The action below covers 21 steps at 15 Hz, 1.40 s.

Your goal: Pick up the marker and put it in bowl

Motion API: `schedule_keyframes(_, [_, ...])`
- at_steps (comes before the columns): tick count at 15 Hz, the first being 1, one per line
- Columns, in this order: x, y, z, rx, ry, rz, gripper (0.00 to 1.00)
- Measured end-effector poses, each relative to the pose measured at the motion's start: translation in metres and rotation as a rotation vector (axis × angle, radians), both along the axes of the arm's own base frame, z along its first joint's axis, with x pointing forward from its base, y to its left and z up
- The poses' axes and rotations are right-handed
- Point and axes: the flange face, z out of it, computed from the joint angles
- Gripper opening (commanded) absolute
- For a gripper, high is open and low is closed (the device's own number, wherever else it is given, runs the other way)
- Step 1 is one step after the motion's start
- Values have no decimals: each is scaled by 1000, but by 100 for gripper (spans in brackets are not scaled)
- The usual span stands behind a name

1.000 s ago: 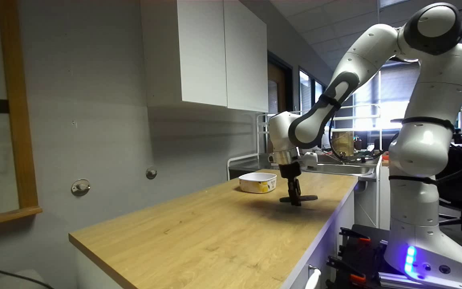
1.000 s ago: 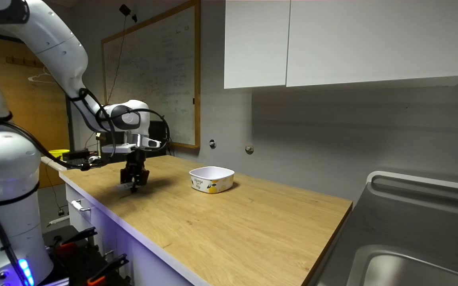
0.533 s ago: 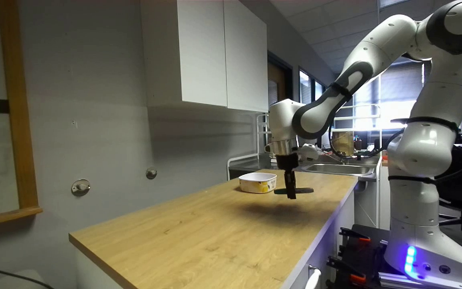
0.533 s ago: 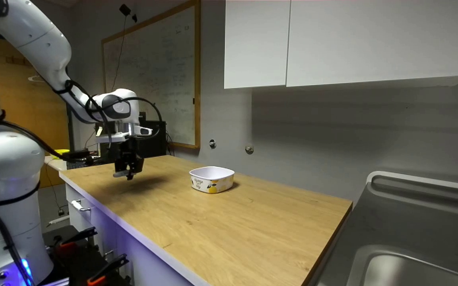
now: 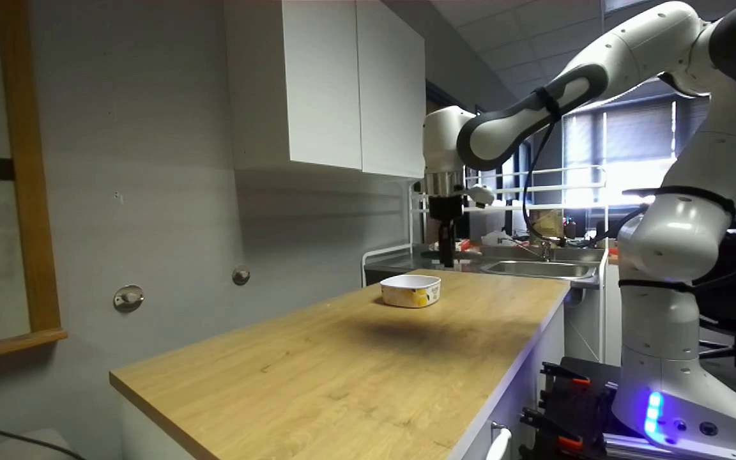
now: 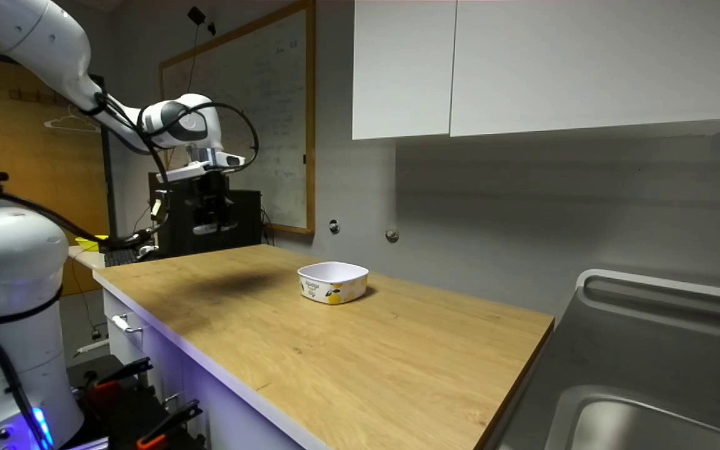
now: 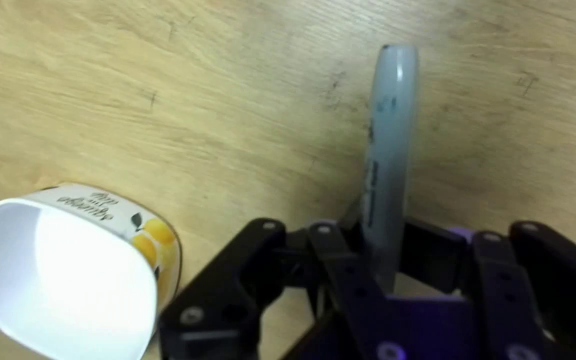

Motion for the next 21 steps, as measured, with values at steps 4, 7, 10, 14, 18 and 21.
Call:
schedule_keyframes(4, [29, -5, 49, -31, -50, -13, 2])
schedule_keyframes(7, [67, -2, 73, -33, -63, -21, 2])
schedule_keyframes(10, [113, 1, 89, -33, -61, -30, 2])
schedule_keyframes(14, [170, -6, 101, -52, -40, -56, 2])
schedule_keyframes(18, [217, -33, 98, -65, -10, -110, 2])
schedule_keyframes(21, [241, -63, 85, -69, 12, -153, 2])
